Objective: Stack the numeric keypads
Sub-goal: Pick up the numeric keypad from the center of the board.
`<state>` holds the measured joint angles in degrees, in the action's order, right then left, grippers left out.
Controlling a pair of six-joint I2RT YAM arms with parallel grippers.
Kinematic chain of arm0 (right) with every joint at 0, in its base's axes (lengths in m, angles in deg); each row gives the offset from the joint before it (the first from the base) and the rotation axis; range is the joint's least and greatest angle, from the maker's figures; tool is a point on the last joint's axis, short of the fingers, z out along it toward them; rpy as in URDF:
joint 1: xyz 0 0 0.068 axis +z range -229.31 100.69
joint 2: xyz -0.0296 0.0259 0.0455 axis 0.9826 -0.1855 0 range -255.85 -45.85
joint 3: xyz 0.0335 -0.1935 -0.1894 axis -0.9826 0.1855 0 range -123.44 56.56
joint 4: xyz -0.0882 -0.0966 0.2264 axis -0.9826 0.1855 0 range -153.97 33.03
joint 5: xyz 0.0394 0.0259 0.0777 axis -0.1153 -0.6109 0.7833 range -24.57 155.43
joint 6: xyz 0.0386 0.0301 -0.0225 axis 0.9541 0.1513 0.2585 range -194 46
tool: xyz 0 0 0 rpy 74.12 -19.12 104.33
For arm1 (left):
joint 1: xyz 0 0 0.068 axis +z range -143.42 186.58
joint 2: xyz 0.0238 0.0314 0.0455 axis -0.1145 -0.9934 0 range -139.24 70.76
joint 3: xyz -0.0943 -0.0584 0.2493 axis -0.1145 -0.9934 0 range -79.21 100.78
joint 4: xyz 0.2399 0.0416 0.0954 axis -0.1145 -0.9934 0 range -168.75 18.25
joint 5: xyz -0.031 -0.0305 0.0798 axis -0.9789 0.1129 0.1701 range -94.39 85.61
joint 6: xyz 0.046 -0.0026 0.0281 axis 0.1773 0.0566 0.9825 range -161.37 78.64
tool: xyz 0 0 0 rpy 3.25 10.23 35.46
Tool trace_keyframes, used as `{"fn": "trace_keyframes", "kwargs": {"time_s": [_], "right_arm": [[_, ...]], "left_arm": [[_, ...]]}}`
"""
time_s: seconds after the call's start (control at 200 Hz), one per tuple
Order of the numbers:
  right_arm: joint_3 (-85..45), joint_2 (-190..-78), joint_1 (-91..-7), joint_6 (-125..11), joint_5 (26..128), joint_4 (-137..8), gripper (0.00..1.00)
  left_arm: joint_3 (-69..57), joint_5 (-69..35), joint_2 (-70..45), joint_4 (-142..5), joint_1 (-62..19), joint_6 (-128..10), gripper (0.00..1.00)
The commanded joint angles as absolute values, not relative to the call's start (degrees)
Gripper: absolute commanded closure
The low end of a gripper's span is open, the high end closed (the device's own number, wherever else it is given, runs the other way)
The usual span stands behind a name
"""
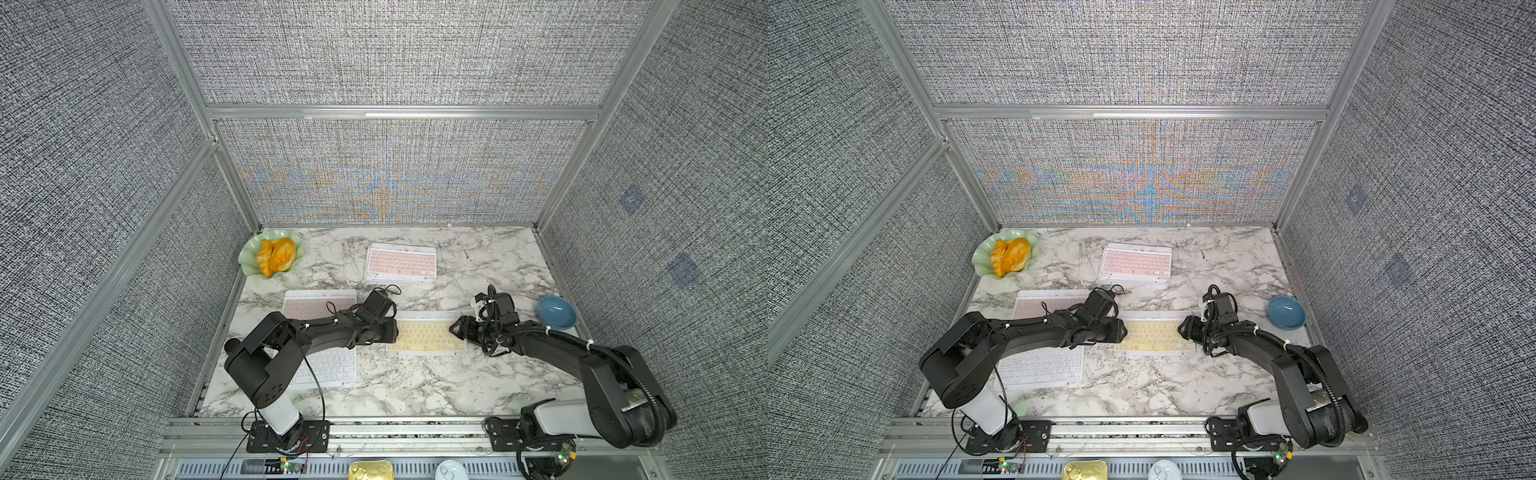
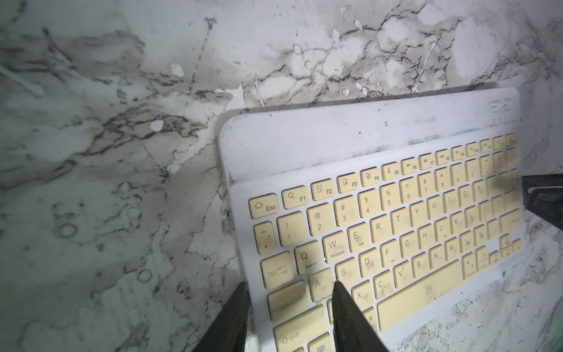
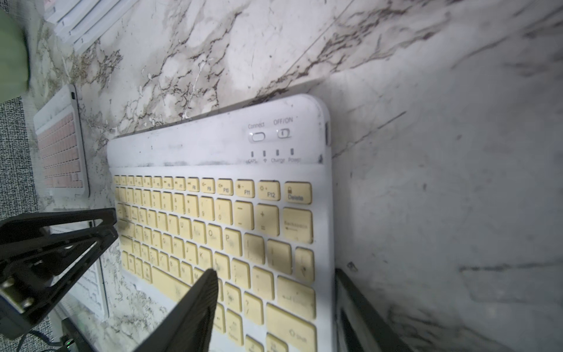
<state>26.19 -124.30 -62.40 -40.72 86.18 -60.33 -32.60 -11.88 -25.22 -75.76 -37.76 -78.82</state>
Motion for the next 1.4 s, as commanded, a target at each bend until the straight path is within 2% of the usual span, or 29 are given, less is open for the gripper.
{"fn": "trace_keyframes", "kwargs": {"time_s": [0.0, 1.396], "right_arm": [[26.3, -123.8, -62.3, -38.4, 90.0, -60.3, 0.38], [28.2, -113.2, -63.3, -36.4, 95.3, -57.4, 0.38]], "left_arm": [[-32.4, -12.8, -25.6, -75.0, -38.0, -78.5, 0.54], [-33.1, -13.4, -26.8, -74.1, -38.2, -78.4, 0.54]]}}
